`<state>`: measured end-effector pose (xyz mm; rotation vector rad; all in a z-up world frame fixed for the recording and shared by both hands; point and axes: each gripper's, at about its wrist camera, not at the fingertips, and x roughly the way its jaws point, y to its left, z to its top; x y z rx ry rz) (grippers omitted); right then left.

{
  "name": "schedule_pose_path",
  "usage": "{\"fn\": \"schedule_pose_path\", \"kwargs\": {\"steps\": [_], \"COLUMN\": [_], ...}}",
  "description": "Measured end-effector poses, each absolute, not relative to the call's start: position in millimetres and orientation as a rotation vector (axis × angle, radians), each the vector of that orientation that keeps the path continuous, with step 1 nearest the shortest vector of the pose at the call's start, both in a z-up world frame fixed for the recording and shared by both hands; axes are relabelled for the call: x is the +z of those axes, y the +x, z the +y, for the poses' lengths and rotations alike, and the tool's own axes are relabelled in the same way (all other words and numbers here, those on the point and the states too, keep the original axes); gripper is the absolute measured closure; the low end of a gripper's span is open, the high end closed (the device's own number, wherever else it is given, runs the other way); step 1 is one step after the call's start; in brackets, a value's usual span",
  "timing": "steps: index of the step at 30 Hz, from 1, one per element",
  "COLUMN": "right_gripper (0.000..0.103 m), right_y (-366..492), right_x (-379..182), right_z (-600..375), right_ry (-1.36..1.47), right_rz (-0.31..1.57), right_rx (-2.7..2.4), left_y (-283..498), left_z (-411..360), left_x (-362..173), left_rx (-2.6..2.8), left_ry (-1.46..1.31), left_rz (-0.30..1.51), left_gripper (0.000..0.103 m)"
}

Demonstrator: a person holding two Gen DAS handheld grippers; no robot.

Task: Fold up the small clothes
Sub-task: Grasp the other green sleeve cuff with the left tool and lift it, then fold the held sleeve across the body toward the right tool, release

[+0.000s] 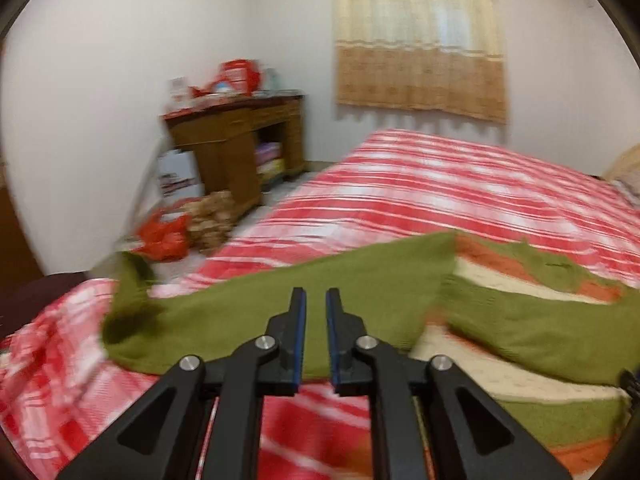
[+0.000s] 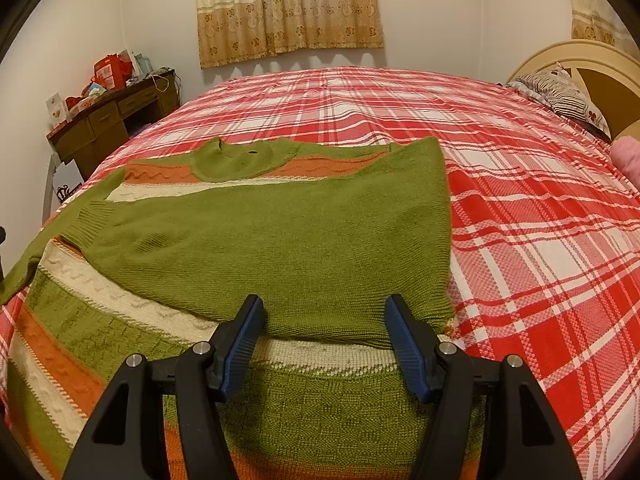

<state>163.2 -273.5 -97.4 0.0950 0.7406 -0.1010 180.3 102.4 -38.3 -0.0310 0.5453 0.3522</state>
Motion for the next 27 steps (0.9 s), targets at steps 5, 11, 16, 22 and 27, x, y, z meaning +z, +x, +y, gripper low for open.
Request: {"fn": "schedule_pose_path", "kwargs": {"steps": [5, 11, 16, 22, 27], "right_gripper": [0.037, 0.036, 0.035, 0.035, 0.035], "right_y": [164.1, 165.0, 165.1, 165.3, 165.1], "right_x": [-97.5, -97.7, -98.5, -99.5, -99.6], "right_z": [-273.9, -272.7, -271.5, -270.0, -269.7], "right_ry": [0.094, 0.086, 0.080, 0.072, 0.069], "right_rz": [0.740, 0.743, 0.744, 0.745, 0.744], "right_rx": [-0.098, -0.100, -0.103, -0.107, -0.109], "left_y": [171.5, 190.3, 223.4, 221.7, 205.3], "left_z": [159.7, 194.5, 220.3, 224.9, 197.9], "left_x": [-29.0, -50.4, -89.2, -89.6, -57.7], "left_rx": [0.697, 0.872, 0.799, 0.680, 0.502], "left_ry": [0.070, 0.290, 0.187, 0.080, -0.048], "left_rz": [0.524, 0.571, 0.821, 0.803, 0.635], "left_gripper": [0.011, 0.012, 0.046, 0.092, 0.093]}}
